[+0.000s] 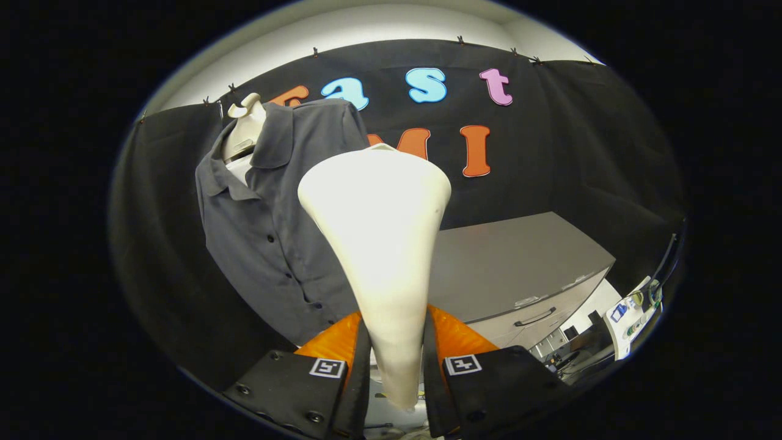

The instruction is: Iron the clothes twice with a garment steamer, once on the left side and once on the right side.

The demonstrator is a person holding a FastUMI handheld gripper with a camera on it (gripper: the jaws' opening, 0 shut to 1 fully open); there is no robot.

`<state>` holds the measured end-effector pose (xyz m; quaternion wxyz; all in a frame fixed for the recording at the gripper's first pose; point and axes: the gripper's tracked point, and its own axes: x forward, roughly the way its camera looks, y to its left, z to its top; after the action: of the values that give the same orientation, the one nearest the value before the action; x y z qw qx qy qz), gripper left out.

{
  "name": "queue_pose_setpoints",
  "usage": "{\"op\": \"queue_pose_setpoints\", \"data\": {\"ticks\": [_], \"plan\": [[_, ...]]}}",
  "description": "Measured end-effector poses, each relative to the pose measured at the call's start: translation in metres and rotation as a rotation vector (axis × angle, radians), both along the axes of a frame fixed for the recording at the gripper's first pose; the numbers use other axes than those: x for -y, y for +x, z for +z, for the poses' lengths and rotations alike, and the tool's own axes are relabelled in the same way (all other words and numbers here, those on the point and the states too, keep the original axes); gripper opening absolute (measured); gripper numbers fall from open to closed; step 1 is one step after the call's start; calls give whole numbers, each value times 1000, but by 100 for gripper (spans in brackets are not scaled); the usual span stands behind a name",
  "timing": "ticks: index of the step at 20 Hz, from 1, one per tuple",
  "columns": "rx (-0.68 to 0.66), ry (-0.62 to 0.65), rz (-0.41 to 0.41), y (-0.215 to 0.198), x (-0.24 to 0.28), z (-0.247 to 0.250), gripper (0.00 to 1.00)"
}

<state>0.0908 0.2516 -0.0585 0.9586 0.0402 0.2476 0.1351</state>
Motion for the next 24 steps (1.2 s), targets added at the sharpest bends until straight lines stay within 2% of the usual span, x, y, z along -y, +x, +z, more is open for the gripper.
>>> {"op": "queue_pose_setpoints", "data": {"ticks": [10,18,24], "plan": [[19,-31,42,7,-76,3,45],[13,-34,29,64,-102,3,45],[-4,-25,60,106,-112,-5,45]]}}
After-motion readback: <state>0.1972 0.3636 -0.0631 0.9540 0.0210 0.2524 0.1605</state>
